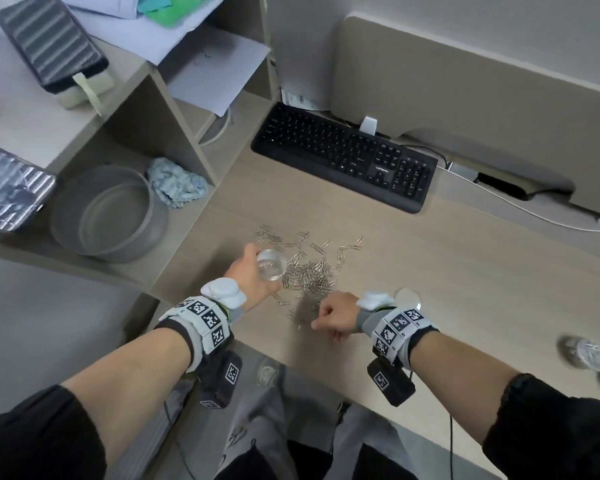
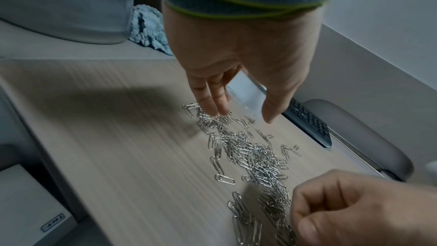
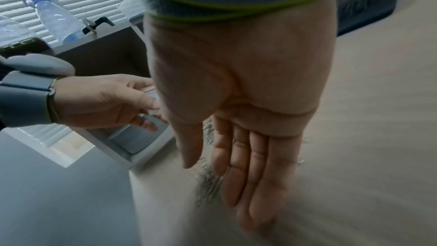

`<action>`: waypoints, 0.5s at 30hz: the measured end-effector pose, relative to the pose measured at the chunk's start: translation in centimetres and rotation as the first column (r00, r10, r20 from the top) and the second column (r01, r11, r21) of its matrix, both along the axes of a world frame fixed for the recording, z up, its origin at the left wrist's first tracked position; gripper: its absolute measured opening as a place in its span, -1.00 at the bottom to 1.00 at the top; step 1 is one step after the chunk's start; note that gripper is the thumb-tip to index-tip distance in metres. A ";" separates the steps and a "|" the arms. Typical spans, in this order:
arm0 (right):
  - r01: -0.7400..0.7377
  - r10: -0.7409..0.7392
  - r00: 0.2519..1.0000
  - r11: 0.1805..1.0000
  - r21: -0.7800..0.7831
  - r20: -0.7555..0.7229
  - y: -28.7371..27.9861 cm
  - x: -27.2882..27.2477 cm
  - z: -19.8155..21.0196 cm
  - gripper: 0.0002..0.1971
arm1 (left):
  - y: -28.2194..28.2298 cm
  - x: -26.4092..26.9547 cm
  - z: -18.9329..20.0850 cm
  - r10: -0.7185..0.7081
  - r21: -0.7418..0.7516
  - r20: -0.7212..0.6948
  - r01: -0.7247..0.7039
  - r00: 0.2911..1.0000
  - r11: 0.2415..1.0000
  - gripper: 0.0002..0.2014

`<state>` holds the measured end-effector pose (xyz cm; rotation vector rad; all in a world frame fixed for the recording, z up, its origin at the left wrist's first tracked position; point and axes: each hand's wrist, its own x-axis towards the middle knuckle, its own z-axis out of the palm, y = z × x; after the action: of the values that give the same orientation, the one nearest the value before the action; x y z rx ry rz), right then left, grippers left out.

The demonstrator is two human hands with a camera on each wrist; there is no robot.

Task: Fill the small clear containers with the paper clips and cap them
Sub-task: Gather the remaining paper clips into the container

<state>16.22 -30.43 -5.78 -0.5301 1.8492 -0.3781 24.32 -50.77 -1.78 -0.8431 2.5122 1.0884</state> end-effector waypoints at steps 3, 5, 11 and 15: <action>0.072 -0.064 0.993 0.995 -0.074 0.104 -2.0 2.0 -1.0 -0.83 | -0.6 0.7 0.1 0.018 0.002 0.007 -0.018 1.000 1.000 -0.38; 0.108 -0.093 0.983 0.990 -0.091 0.157 -3.6 2.9 -1.7 -0.86 | -1.2 1.2 0.0 0.029 0.007 0.036 -0.029 0.999 1.000 -0.38; 0.214 -0.221 0.974 0.970 -0.118 -0.048 -5.2 0.5 -2.3 -0.90 | -2.5 1.8 -0.7 0.045 0.012 0.062 -0.045 0.997 0.999 -0.37; 0.215 -0.246 0.945 0.964 -0.157 -0.215 -4.7 -2.9 -1.1 -0.87 | -2.9 1.6 -1.1 0.037 0.013 0.064 -0.038 0.997 0.999 -0.38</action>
<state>13.29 -35.13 -6.87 -0.4619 2.1325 -0.6207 25.94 -53.67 -2.84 -0.9100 2.4437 1.0722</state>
